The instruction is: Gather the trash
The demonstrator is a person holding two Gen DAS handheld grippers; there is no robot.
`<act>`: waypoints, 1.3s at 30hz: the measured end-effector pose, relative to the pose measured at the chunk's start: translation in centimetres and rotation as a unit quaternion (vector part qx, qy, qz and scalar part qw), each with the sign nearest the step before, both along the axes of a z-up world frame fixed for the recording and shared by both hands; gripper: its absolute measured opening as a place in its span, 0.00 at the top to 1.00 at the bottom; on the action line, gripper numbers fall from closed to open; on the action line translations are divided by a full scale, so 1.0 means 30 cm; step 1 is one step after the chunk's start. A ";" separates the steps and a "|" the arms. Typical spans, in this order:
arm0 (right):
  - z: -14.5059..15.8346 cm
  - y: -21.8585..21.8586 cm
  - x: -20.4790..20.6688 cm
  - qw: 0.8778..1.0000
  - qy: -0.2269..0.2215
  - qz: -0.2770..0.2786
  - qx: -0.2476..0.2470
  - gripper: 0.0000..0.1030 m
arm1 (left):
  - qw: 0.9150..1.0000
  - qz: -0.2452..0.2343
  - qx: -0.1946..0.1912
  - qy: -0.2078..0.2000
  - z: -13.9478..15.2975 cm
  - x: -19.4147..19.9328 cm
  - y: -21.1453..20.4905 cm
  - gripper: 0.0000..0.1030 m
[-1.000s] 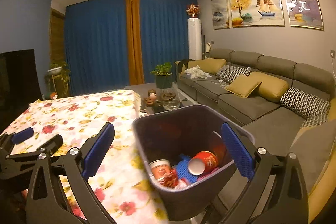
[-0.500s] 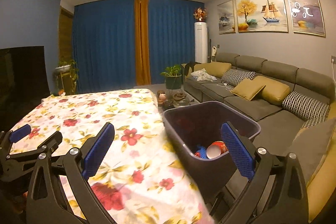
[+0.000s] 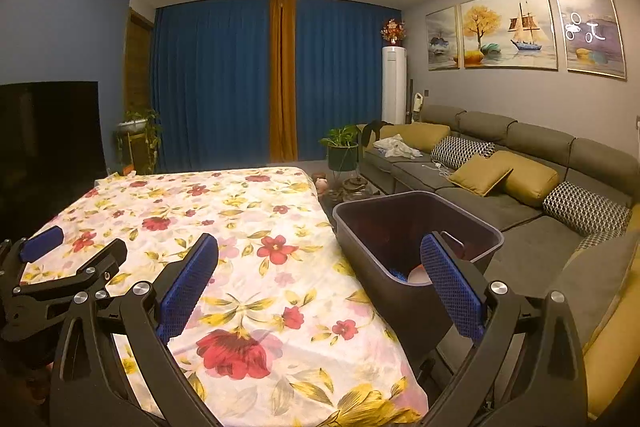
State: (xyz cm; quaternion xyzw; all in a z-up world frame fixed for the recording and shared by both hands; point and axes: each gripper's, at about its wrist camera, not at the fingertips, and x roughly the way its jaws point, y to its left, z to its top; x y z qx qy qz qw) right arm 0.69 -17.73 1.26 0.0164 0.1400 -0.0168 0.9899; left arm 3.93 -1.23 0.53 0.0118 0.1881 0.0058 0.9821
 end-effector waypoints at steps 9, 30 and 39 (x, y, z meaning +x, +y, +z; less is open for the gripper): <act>-0.006 -0.014 -0.009 1.000 0.006 -0.006 0.009 0.05 | 1.000 -0.003 -0.001 0.000 0.000 -0.008 0.002 0.11; -0.006 -0.022 -0.014 1.000 0.005 -0.006 0.015 0.05 | 1.000 -0.005 0.001 0.001 -0.002 -0.016 -0.005 0.11; -0.002 -0.020 -0.020 1.000 0.003 -0.006 0.018 0.05 | 1.000 -0.005 0.001 0.001 -0.001 -0.016 -0.006 0.11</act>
